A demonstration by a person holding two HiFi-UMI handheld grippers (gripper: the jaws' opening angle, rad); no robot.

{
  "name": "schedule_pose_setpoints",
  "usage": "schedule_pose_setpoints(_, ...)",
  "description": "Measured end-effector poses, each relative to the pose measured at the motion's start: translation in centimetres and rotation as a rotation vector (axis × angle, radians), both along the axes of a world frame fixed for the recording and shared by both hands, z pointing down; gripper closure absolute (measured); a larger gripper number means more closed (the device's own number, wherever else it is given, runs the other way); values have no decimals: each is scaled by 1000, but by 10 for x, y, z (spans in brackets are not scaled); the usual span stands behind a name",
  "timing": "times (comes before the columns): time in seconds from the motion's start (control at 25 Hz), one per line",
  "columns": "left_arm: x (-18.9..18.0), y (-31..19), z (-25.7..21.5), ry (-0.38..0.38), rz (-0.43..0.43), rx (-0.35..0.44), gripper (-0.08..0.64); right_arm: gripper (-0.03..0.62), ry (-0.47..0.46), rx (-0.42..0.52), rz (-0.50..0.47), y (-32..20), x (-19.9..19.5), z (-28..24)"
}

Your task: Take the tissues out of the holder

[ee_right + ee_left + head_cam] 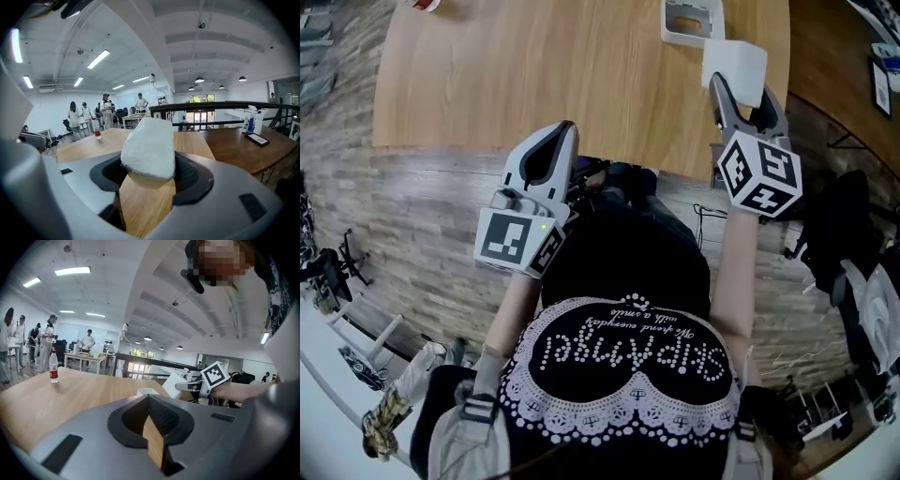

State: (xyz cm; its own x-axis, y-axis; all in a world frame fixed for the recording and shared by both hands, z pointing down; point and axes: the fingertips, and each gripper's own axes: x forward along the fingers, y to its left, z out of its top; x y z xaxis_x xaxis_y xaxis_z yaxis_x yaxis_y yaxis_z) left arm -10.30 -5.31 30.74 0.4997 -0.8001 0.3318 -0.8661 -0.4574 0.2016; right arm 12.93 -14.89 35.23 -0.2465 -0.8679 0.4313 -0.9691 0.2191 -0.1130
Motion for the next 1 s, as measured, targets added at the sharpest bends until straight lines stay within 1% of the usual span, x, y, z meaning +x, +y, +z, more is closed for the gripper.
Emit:
schedule_pose_setpoints(0.2,11,2,-2,-1,17,13,554,308,-2,10,4,23,10,-6)
schedule_pose_setpoints(0.44,15,5,-4,-15,32,26,554,308,-24,15,1,50,11,-14)
schedule_pose_setpoints(0.64,15,7,-8,-10,26,38,554,308,-23,13,-9,71,13,-17)
schedule_pose_setpoints(0.88,12,11,-11,-14,16,50,554,308,-52,-6,16,94,18,-15)
schedule_pose_setpoints(1.0,11,11,-12,-14,14,53,554,308,-50,-17,16,103,18,-12)
